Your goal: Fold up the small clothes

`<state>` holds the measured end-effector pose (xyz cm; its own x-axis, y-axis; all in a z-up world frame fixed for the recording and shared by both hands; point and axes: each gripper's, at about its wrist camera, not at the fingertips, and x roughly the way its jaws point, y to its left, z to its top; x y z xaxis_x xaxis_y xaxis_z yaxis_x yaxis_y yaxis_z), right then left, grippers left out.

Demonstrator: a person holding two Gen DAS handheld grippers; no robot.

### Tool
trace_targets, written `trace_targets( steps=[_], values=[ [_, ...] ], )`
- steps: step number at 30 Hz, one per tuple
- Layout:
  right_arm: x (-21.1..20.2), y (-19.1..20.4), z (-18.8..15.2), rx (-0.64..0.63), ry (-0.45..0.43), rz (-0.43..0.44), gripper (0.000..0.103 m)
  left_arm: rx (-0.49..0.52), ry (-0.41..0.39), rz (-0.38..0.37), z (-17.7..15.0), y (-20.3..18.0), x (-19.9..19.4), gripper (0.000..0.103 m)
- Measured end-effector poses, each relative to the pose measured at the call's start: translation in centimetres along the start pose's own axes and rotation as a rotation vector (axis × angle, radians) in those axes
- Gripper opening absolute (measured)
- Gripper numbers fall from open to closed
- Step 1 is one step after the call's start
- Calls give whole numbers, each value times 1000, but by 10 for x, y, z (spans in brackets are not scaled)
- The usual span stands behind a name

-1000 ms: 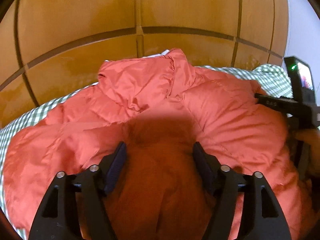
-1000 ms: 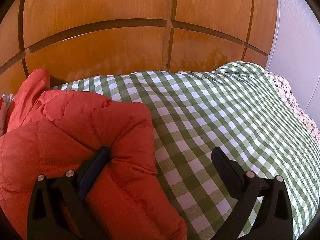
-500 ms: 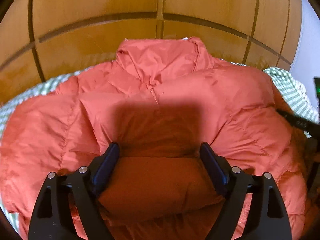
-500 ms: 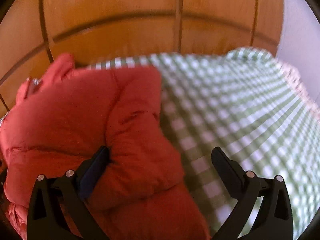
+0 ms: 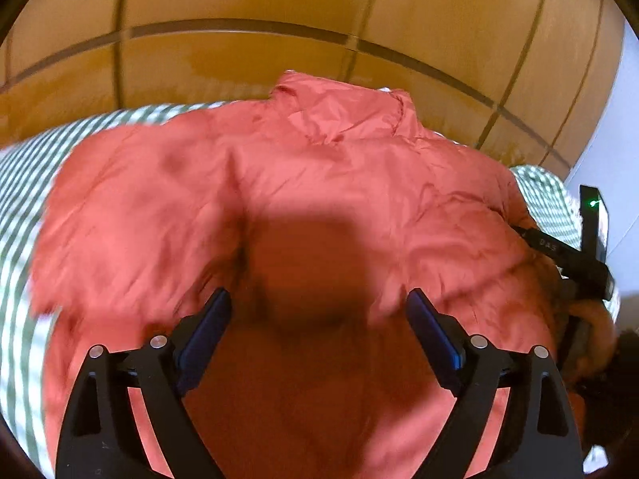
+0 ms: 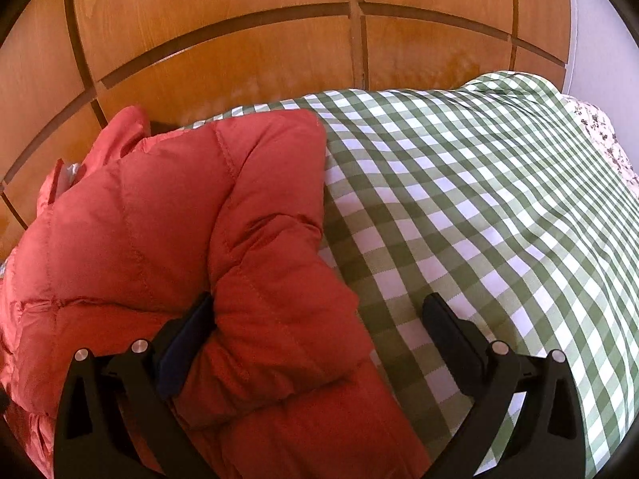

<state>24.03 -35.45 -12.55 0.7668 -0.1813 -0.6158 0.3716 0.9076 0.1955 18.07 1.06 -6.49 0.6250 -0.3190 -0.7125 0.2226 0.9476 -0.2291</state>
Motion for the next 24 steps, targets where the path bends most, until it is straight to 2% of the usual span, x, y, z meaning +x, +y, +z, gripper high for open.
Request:
trace_targets(
  steps=[3, 7, 12, 16, 18, 20, 22, 24],
  values=[
    [-17, -11, -3, 54, 8, 41, 101, -68, -5, 11, -16, 19, -28, 88],
    [-58, -38, -14, 177, 27, 131, 101, -128, -64, 27, -38, 48, -70, 88],
    [-100, -61, -35, 133, 15, 175, 94, -187, -71, 17, -60, 73, -93, 88],
    [-128, -92, -51, 210, -34, 289, 94, -209, -66, 24, -77, 87, -106, 88],
    [-146, -111, -55, 305, -119, 387, 100, -204, -66, 27, -81, 93, -112, 88],
    [-168, -136, -61, 442, -266, 407, 101, -197, -66, 32, -83, 96, -115, 88],
    [-191, -161, -65, 566, -411, 376, 101, -205, -66, 34, -87, 102, -119, 88],
    [-210, -177, -64, 619, -516, 321, 101, -220, -60, 35, -91, 107, -121, 88]
  ],
)
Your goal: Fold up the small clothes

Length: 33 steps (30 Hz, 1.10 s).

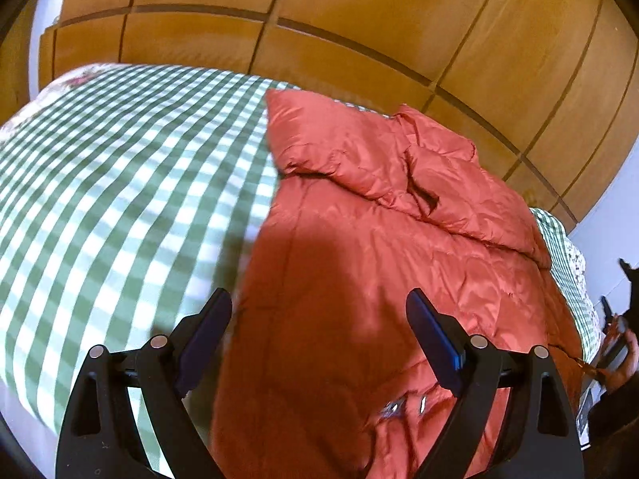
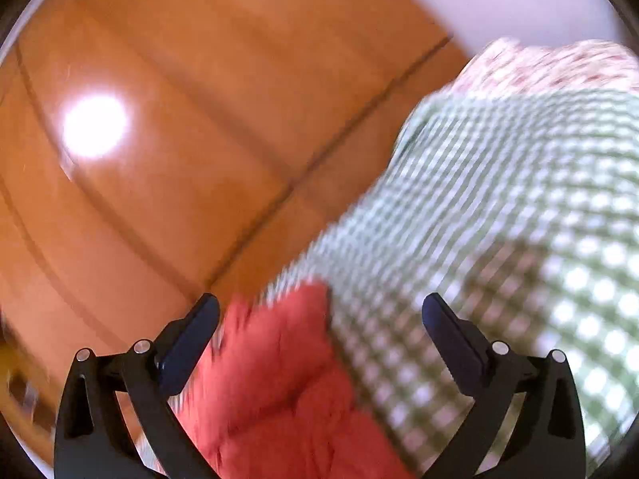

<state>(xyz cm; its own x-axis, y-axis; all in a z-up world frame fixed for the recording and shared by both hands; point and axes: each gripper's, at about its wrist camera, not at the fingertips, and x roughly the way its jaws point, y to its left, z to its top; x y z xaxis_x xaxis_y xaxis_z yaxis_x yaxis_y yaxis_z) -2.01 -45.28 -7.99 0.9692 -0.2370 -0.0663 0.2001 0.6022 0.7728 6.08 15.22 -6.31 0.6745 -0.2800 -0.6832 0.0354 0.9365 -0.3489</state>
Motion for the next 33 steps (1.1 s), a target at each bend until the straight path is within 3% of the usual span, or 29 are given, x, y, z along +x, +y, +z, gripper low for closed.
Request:
trace_targets(
  steps=[1, 3, 5, 8, 11, 16, 20, 24, 33],
  values=[
    [-8, 2, 8, -11, -47, -21, 101, -13, -10, -2, -1, 4, -4, 88],
    [-14, 9, 26, -112, -42, -91, 101, -31, -29, -10, -1, 11, -13, 88],
    [-10, 18, 31, -240, 45, -145, 101, -46, -43, -25, -2, 17, -22, 88],
    [8, 14, 13, -323, 347, -97, 101, -58, 3, -94, -7, 22, -25, 88],
    [5, -2, -21, -293, 522, -6, 93, -74, 60, -161, -19, 26, -25, 78],
    [2, -40, -68, -161, 689, 47, 73, -108, 128, -197, -35, 31, -20, 69],
    [-8, -50, -93, -115, 759, 126, 73, -146, 172, -256, -46, 36, -19, 69],
    [-17, -47, -108, -147, 815, 193, 73, -178, 202, -298, -54, 39, -23, 69],
    [-39, -44, -131, -185, 911, 227, 73, -220, 311, -386, -72, 37, -29, 69]
  ],
)
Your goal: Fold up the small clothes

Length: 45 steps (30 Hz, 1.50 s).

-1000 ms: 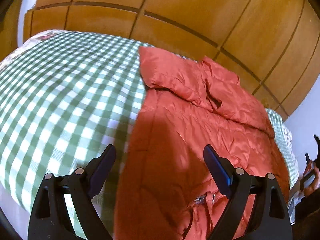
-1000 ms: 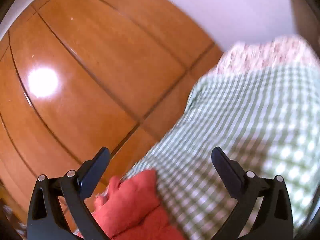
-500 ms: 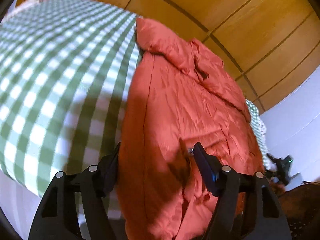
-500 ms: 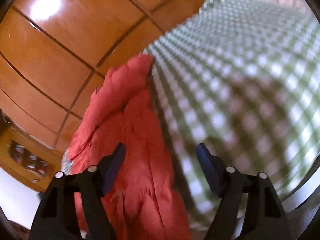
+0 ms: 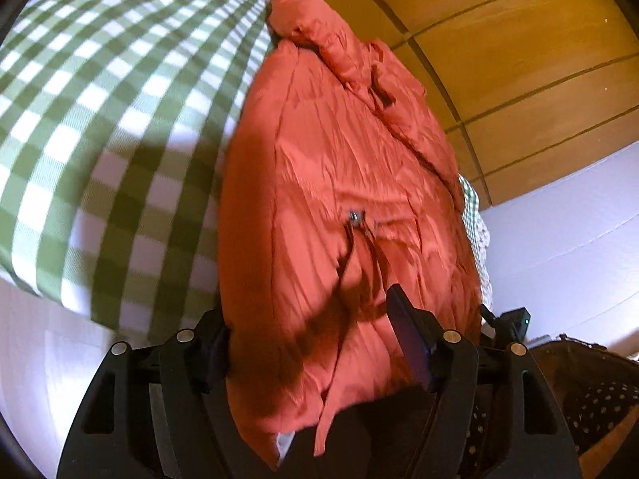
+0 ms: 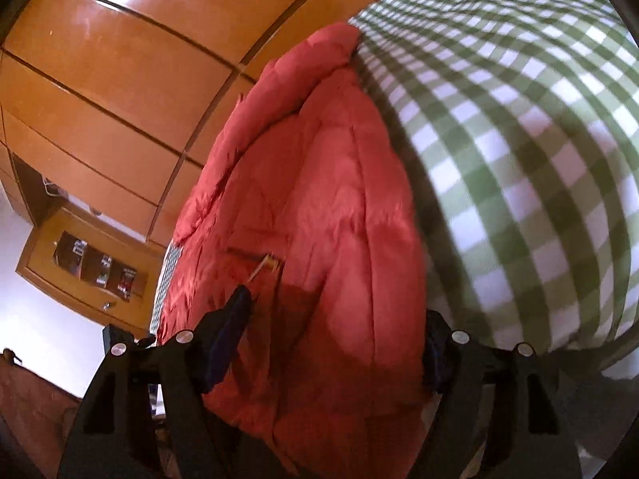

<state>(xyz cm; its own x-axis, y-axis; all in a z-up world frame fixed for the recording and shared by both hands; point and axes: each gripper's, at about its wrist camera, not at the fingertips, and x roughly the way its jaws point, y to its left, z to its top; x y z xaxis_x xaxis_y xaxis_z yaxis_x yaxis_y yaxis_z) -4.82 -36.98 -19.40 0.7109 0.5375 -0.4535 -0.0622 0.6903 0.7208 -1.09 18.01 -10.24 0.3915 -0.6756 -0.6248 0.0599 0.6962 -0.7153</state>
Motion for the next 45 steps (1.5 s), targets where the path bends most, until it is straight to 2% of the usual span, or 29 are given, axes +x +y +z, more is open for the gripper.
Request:
trace_targets(
  steps=[6, 7, 8, 10, 11, 13, 15, 16, 18, 22, 25, 28, 30, 36, 41, 43, 45],
  values=[
    [11, 6, -11, -37, 88, -9, 73, 27, 63, -11, -3, -10, 11, 63],
    [13, 6, -12, -39, 97, -12, 73, 33, 67, -12, -2, -13, 13, 53],
    [16, 6, -11, -39, 106, -19, 72, 40, 75, -11, -2, -15, 15, 49],
    [18, 8, -12, -50, 130, -30, 68, 49, 80, -8, 0, -16, 18, 33],
    [19, 10, -12, -59, 139, -27, 66, 58, 81, -7, 1, -18, 19, 31],
    [19, 17, -10, -77, 152, -3, 50, 84, 76, -3, 4, -23, 18, 23],
    [11, 19, -4, -54, 122, 53, 33, 103, 54, -10, 7, -31, 13, 18],
    [6, 20, 3, -29, 93, 99, 28, 113, 33, -22, 9, -36, 8, 16],
    [-2, 23, 12, -18, 50, 177, 24, 129, -19, -60, 14, -47, -5, 12],
    [-16, 44, 37, -35, -54, 350, 21, 113, -156, -187, 30, -70, -30, 12],
    [-19, 54, 58, 4, -123, 489, 21, 82, -218, -260, 39, -79, -40, 10],
    [-22, 61, 67, 27, -154, 574, 21, 91, -253, -307, 42, -89, -51, 10],
    [-27, 64, 69, 35, -168, 613, 21, 103, -267, -329, 42, -96, -57, 10],
    [-53, 74, 66, 86, -219, 759, 21, 94, -345, -495, 29, -103, -97, 10],
    [-85, 84, 54, 80, -243, 890, 21, -5, -402, -657, 18, -102, -124, 10],
    [-86, 84, 53, 86, -245, 920, 21, -20, -412, -673, 13, -99, -136, 10],
    [-82, 82, 55, 97, -243, 914, 21, -42, -422, -668, 14, -93, -138, 10]
  ],
)
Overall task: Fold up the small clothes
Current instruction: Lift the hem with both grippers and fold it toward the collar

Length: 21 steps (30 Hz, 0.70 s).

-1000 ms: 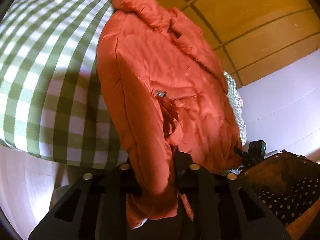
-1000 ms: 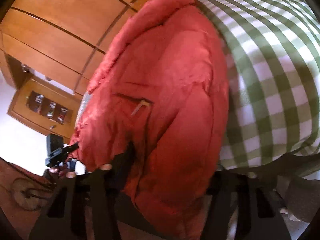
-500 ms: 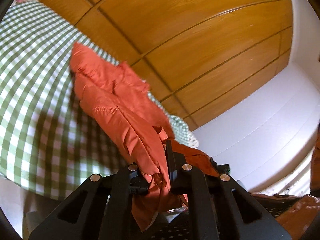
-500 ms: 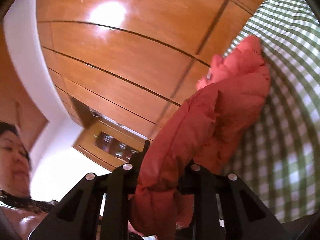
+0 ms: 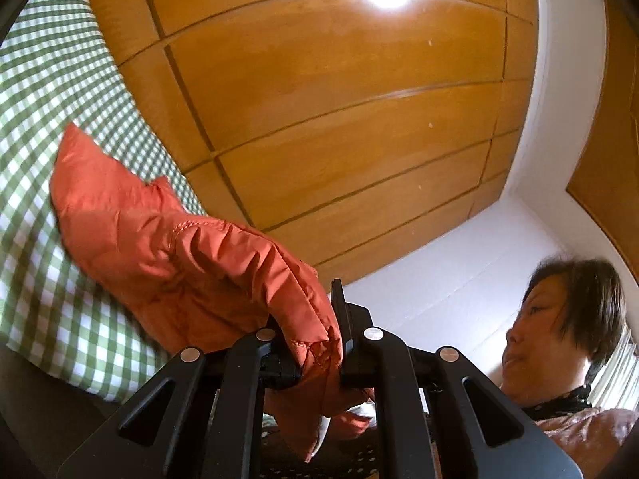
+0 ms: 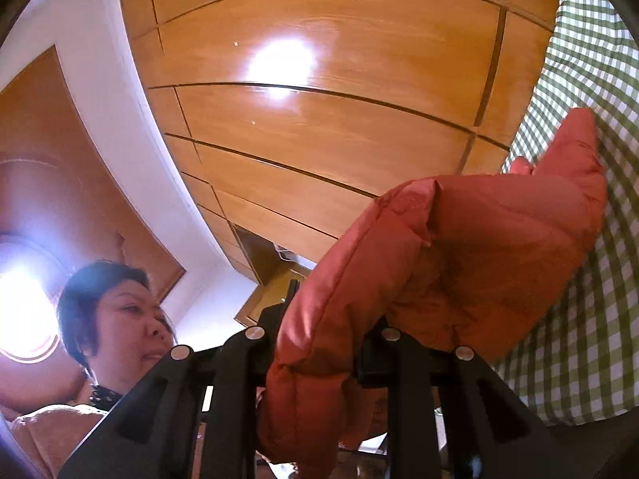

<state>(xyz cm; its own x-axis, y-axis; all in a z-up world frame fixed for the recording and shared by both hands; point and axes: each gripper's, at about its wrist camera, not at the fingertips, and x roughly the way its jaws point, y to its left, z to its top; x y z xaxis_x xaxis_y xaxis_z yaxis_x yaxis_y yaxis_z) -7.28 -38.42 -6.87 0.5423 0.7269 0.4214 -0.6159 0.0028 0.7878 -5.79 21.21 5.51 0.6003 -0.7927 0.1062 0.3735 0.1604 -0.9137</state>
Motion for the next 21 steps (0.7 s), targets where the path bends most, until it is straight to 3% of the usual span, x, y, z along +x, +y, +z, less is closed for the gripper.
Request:
trace_targets(
  steps=[5, 14, 17, 21],
  values=[
    [6, -34, 13, 118, -42, -65, 21, -101, -8, 71, 14, 32, 14, 10],
    [36, -72, 62, 173, -85, -150, 21, -108, -23, 133, 59, 60, 57, 10],
    [47, -88, 75, 187, -99, -223, 21, -158, -42, 184, 77, 86, 72, 10],
    [52, -122, 88, 238, -148, -344, 22, -122, -45, 354, 97, 115, 96, 10]
  ],
)
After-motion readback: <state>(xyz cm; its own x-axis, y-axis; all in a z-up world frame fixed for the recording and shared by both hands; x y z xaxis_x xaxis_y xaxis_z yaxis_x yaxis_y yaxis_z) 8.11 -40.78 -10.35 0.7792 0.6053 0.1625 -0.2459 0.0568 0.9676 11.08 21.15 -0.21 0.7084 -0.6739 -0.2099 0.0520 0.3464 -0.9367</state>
